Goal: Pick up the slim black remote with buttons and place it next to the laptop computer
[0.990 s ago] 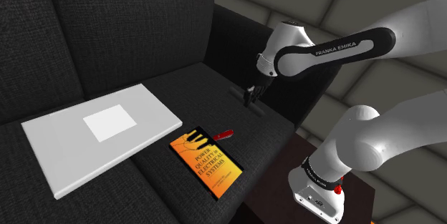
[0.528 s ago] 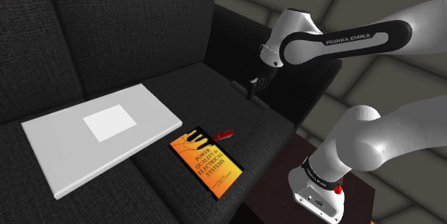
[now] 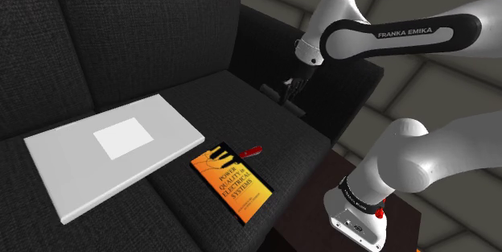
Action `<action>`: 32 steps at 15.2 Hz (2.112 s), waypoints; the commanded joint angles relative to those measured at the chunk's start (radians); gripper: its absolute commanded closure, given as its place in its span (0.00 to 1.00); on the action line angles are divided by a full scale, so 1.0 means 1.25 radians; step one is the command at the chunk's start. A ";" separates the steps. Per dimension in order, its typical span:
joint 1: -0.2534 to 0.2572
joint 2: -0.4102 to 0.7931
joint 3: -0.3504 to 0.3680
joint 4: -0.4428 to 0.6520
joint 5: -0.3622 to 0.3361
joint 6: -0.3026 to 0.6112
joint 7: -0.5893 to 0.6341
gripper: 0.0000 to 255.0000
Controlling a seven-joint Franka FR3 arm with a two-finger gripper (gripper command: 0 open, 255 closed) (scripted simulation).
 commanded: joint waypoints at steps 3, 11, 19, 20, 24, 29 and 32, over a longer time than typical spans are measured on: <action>0.040 0.009 0.062 0.009 0.036 0.003 0.074 1.00; 0.117 0.089 0.199 0.073 0.100 0.031 0.237 1.00; 0.159 0.224 0.328 0.196 0.112 0.055 0.404 1.00; 0.161 0.244 0.344 0.215 0.108 0.057 0.426 1.00; 0.170 0.329 0.404 0.300 0.079 0.061 0.516 1.00; 0.185 0.453 0.469 0.424 0.010 0.053 0.640 1.00; 0.204 0.536 0.498 0.510 -0.046 0.038 0.717 1.00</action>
